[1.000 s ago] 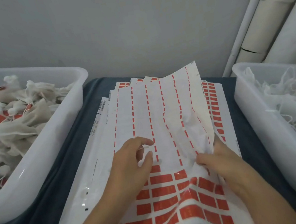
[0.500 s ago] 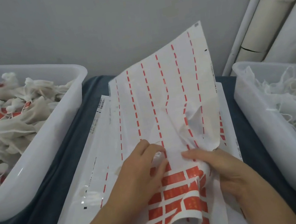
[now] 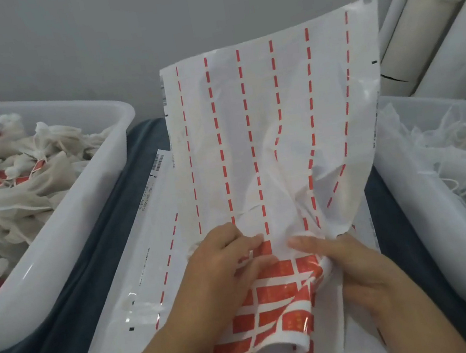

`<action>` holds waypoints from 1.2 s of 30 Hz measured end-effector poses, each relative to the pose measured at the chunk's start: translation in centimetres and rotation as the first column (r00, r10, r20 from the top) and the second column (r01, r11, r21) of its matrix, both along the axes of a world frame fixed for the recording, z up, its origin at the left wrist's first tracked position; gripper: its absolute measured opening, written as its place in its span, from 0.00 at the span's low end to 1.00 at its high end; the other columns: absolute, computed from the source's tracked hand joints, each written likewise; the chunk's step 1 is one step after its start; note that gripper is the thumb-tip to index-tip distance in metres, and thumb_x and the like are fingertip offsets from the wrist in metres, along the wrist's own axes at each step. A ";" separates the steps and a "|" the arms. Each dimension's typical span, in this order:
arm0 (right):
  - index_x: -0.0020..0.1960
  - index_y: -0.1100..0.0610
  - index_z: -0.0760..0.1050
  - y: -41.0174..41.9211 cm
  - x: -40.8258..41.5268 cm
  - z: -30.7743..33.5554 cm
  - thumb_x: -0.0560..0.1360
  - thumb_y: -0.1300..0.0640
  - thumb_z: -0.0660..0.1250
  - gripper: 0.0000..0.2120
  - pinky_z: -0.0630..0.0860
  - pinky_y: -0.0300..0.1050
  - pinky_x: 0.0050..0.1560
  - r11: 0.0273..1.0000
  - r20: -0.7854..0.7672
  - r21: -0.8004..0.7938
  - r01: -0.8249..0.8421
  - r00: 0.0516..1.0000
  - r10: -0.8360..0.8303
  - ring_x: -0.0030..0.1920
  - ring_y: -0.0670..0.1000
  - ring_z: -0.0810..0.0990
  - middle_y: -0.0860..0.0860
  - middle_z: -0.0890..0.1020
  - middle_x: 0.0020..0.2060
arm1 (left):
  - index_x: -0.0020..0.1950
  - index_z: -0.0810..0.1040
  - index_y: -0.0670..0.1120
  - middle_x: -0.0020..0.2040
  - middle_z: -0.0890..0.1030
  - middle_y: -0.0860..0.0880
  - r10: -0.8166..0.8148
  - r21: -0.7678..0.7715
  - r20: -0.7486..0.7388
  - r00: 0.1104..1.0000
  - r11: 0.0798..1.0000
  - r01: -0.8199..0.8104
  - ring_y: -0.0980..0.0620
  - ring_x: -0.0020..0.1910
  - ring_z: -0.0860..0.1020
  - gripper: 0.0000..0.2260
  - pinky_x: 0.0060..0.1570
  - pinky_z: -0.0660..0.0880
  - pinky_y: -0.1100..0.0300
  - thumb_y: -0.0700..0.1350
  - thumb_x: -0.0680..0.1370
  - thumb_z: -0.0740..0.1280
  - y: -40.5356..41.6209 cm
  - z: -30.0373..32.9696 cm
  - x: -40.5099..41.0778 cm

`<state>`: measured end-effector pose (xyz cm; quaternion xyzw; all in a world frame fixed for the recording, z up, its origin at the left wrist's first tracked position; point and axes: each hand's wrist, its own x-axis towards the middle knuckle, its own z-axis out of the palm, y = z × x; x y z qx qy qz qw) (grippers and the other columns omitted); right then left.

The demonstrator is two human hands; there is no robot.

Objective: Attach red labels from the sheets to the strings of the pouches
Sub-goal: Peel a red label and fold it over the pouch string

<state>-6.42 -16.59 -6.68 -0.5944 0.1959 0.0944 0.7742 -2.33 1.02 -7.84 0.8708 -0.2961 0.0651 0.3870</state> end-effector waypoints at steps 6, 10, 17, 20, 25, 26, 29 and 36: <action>0.41 0.52 0.83 0.6 0.0 -0.5 0.57 0.61 0.77 0.13 0.80 0.49 0.33 0.998 -0.015 -0.014 -0.057 0.998 0.057 0.37 0.58 0.85 0.58 0.85 0.39 | 0.59 0.80 0.53 0.44 0.67 0.65 -0.024 0.059 0.023 0.999 0.998 0.023 0.67 0.41 0.67 0.16 0.50 0.67 0.73 0.53 0.75 0.61 0.0 -0.2 -0.1; 0.35 0.46 0.83 1.0 0.1 -0.2 0.56 0.59 0.77 0.12 0.80 0.46 0.31 1.000 0.041 -0.024 -0.016 0.999 0.017 0.35 0.56 0.85 0.56 0.85 0.36 | 0.51 0.83 0.46 0.39 0.79 0.54 -0.115 0.044 0.081 0.990 0.993 0.112 0.59 0.36 0.71 0.15 0.39 0.73 0.66 0.51 0.73 0.62 0.1 0.4 -0.3; 0.43 0.49 0.81 1.0 0.0 0.0 0.57 0.57 0.76 0.15 0.79 0.45 0.31 0.999 0.072 -0.045 0.000 0.997 0.004 0.36 0.55 0.85 0.56 0.85 0.37 | 0.52 0.83 0.47 0.39 0.73 0.64 -0.119 -0.056 0.042 0.992 0.991 0.122 0.58 0.38 0.76 0.16 0.40 0.74 0.69 0.54 0.72 0.62 0.0 0.7 -0.7; 0.42 0.49 0.82 1.1 0.0 0.1 0.56 0.56 0.76 0.15 0.79 0.44 0.30 0.998 0.056 -0.055 -0.004 0.998 0.007 0.36 0.55 0.85 0.56 0.85 0.37 | 0.53 0.83 0.51 0.39 0.71 0.69 -0.086 -0.092 -0.027 0.996 0.992 0.083 0.61 0.42 0.76 0.19 0.43 0.74 0.72 0.57 0.71 0.60 -0.2 0.5 -0.8; 0.34 0.47 0.84 0.9 -0.1 0.4 0.55 0.56 0.75 0.08 0.79 0.42 0.29 0.998 0.052 -0.033 -0.047 0.997 0.049 0.34 0.54 0.85 0.55 0.85 0.35 | 0.53 0.83 0.49 0.39 0.71 0.68 -0.114 -0.096 0.026 0.993 0.989 0.116 0.59 0.40 0.77 0.17 0.41 0.75 0.68 0.55 0.72 0.61 -0.1 0.6 -0.7; 0.35 0.49 0.84 0.9 -0.1 0.4 0.55 0.56 0.76 0.09 0.79 0.43 0.29 0.998 0.048 -0.038 -0.044 0.998 0.045 0.34 0.54 0.85 0.56 0.85 0.36 | 0.53 0.83 0.48 0.39 0.71 0.67 -0.123 -0.095 0.044 0.991 0.987 0.127 0.59 0.40 0.77 0.17 0.41 0.75 0.67 0.54 0.73 0.61 0.0 0.7 -0.7; 0.40 0.51 0.83 1.0 -0.1 0.5 0.54 0.55 0.76 0.14 0.80 0.46 0.31 0.997 0.051 -0.074 -0.003 0.999 0.007 0.36 0.55 0.85 0.56 0.85 0.37 | 0.53 0.82 0.50 0.38 0.74 0.64 -0.096 -0.127 0.043 0.994 0.987 0.101 0.58 0.38 0.77 0.17 0.38 0.77 0.66 0.56 0.72 0.62 0.1 0.6 -0.3; 0.48 0.52 0.79 1.3 -0.4 0.9 0.54 0.57 0.76 0.22 0.79 0.44 0.30 0.999 0.094 -0.036 0.009 0.996 -0.005 0.36 0.55 0.85 0.57 0.85 0.37 | 0.43 0.77 0.62 0.39 0.78 0.59 -0.086 -0.280 -0.116 0.990 0.959 0.051 0.59 0.43 0.76 0.08 0.41 0.75 0.70 0.61 0.68 0.63 0.0 0.8 -0.4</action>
